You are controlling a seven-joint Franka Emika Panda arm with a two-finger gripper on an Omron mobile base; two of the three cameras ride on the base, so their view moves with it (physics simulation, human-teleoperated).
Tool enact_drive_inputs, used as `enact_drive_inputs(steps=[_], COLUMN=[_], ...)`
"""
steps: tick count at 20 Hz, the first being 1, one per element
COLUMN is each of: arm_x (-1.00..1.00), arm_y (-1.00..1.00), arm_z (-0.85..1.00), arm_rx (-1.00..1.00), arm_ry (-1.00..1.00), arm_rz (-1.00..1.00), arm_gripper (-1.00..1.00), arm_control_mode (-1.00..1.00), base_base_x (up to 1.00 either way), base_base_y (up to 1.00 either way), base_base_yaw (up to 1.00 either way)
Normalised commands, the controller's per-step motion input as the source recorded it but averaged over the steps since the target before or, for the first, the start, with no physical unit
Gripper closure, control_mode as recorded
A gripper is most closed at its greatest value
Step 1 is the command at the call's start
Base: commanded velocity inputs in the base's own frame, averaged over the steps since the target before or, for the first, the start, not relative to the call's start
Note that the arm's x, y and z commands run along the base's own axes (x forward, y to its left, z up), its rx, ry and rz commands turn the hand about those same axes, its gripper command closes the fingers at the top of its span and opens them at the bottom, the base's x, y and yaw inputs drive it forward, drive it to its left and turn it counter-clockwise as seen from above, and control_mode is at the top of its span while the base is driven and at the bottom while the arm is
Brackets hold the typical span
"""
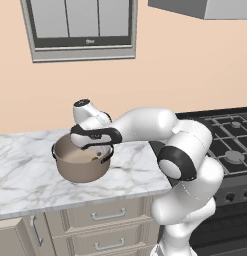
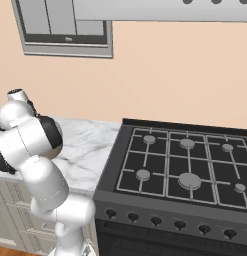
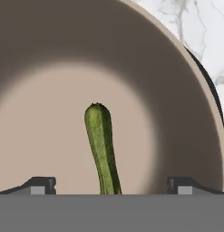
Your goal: Turn on the sink faucet. Then move the squash from the counter to the sink. Turn off the sink. Move the vegetable from the sink to the pot next to the stove. Finally move the pot to the rear left burner.
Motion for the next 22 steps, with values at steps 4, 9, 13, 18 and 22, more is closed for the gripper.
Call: enact_drive_inputs(steps=[4,9,13,18,22], arm_x=[-0.31,-0.44,-0.25,0.00,0.11], arm_y=[-0.17,-0.39,-0.37,-0.15,-0.01], arm_z=[0.15,0.01,0.00,-0.10,-0.15], arm_rx=[0.00,0.02,0.01,0.00,0.00], arm_ry=[0.00,0.00,0.00,0.00,0.00], arm_rz=[-0.04,-0.02,0.00,0.00,0.00], arm_gripper=[-1.00,-1.00,-1.00,-1.00,-1.00], arm_control_mode=[-1.00,-1.00,-1.00,-1.00,-1.00], base_base_x=[0.00,0.00,0.00,0.00,0.00], base_base_y=[0.00,0.00,0.00,0.00,0.00], base_base_yaw=[0.00,0.00,0.00,0.00,0.00])
